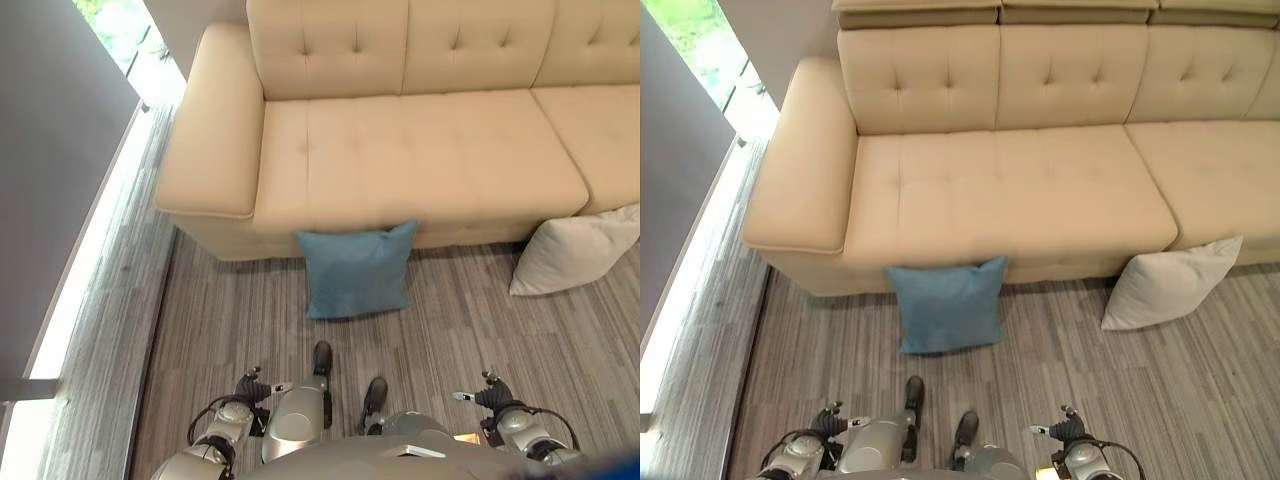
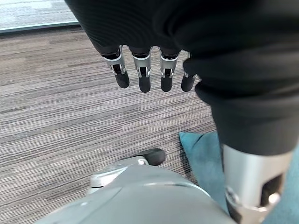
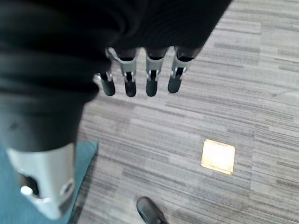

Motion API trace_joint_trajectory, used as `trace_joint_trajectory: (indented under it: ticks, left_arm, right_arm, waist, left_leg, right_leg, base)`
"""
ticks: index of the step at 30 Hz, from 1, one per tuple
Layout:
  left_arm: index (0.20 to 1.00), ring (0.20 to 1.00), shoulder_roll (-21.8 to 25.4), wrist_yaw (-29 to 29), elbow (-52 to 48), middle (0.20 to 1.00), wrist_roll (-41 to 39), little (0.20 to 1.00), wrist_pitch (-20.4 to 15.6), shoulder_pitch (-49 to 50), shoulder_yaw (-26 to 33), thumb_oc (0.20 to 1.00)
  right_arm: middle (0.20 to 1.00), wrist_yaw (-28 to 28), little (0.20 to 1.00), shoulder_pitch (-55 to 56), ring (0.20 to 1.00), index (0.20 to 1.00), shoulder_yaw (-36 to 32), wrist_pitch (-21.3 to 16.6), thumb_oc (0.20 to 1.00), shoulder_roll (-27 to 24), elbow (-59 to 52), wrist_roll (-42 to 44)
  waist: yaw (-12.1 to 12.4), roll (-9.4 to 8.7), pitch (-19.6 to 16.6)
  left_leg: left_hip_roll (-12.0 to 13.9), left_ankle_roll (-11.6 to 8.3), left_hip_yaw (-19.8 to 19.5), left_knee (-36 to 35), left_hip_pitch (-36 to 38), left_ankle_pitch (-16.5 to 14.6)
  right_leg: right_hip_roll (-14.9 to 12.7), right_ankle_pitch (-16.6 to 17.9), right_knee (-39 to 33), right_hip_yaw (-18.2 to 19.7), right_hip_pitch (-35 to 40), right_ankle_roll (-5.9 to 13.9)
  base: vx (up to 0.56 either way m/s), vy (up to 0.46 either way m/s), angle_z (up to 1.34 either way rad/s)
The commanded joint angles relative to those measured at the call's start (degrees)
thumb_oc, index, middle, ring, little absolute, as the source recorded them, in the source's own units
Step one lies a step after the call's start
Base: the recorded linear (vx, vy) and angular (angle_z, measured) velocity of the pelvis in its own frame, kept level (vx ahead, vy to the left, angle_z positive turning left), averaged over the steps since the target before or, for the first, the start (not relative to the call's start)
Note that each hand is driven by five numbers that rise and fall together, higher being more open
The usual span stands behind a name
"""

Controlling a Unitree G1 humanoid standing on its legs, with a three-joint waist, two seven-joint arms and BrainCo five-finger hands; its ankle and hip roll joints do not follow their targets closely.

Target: Pick up all the scattered cushions and arrange them neatly on the sofa.

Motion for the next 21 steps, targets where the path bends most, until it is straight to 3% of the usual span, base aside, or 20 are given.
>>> trace_joint_trajectory:
  ticks: [1,3,5,7,11,14,17,21]
  left_arm:
    - [1.0,1.0,1.1,-0.6,2.0,1.0,0.9,1.0,0.0,-1.0,-0.6,1.0]
    - [1.0,1.0,2.8,-0.4,0.8,1.0,0.3,1.0,0.0,-2.2,-0.8,1.0]
    - [1.0,1.0,3.5,-0.1,0.4,1.0,-0.2,1.0,-0.3,-2.5,-0.9,1.0]
    - [1.0,1.0,3.6,0.0,0.6,1.0,0.0,1.0,-0.5,-2.4,-1.0,1.0]
    - [1.0,1.0,3.4,0.0,1.7,1.0,0.8,1.0,-0.9,-2.3,-1.0,1.0]
    - [1.0,1.0,2.9,0.0,2.2,1.0,1.1,1.0,-0.8,-1.6,-0.5,1.0]
    - [1.0,1.0,2.5,-0.1,2.2,1.0,0.7,1.0,-0.8,-1.2,-0.1,1.0]
    - [1.0,1.0,2.4,1.6,0.2,1.0,-3.3,1.0,-1.3,-3.3,0.7,1.0]
  right_arm:
    - [1.0,0.2,1.0,-1.6,1.0,1.0,-0.8,-0.5,1.0,0.0,-1.2,0.2]
    - [1.0,0.3,1.0,-3.1,1.0,1.0,-0.3,-0.2,1.0,-0.1,-2.7,0.2]
    - [1.0,0.1,1.0,-3.9,1.0,1.0,-0.1,-0.2,1.0,-0.3,-3.5,0.4]
    - [1.0,0.1,1.0,-3.6,1.0,1.0,-0.1,-0.3,1.0,-0.5,-3.4,0.6]
    - [1.0,0.1,1.0,-3.3,1.0,1.0,-0.3,0.0,1.0,-1.0,-2.2,0.4]
    - [1.0,-0.1,1.0,-3.0,1.0,1.0,0.0,-0.2,1.0,-1.5,-1.6,-0.3]
    - [1.0,-0.2,1.0,-2.4,1.0,1.0,-0.4,-0.6,1.0,-1.6,-1.6,0.0]
    - [1.0,-2.0,1.0,-3.9,1.0,1.0,-2.7,-1.7,1.0,-1.7,-3.5,3.7]
  waist:
    - [1.3,-2.19,-1.0]
    - [0.6,-1.52,1.2]
    - [-0.1,-0.5,1.7]
    - [-0.6,-0.52,1.3]
    - [-1.4,-1.26,1.2]
    - [-0.9,-1.46,-0.7]
    - [-0.8,-1.6,-1.3]
    - [-1.1,-1.76,1.0]
  left_leg:
    - [-2.5,2.76,-0.2,3.6,-0.5,-5.4]
    - [-2.8,4.8,-0.4,5.4,0.1,-7.1]
    - [-2.6,5.29,-1.5,5.1,0.8,-7.3]
    - [-3.3,5.29,-2.6,4.1,2.4,-7.5]
    - [-4.9,4.74,-4.2,3.6,4.0,-8.3]
    - [-4.4,3.71,-4.7,1.0,5.6,-7.9]
    - [-3.7,2.94,-5.2,-0.7,7.4,-7.4]
    - [-3.2,2.22,-5.4,0.1,4.9,-7.1]
  right_leg:
    - [-5.5,-3.7,7.4,5.2,-0.4,7.82]
    - [-7.8,0.4,22.0,7.4,-8.7,10.16]
    - [-7.5,0.1,25.4,8.5,-12.5,9.63]
    - [-6.5,-0.9,21.7,9.5,-12.3,8.66]
    - [-6.2,0.7,11.5,11.4,-11.2,9.06]
    - [-5.3,1.5,6.8,10.9,-7.5,8.9]
    - [-4.9,1.2,4.6,9.6,-4.8,8.62]
    - [-5.0,1.0,5.0,7.8,-6.2,8.18]
  base:
    - [0.2,0.252,-0.09]
    - [0.04,0.265,-0.18]
    - [0.08,0.17,0.1]
    - [0.18,0.044,0.14]
    - [0.15,-0.05,0.17]
    - [0.12,-0.11,0.44]
    - [0.1,-0.1,0.15]
    - [-0.11,-0.055,0.3]
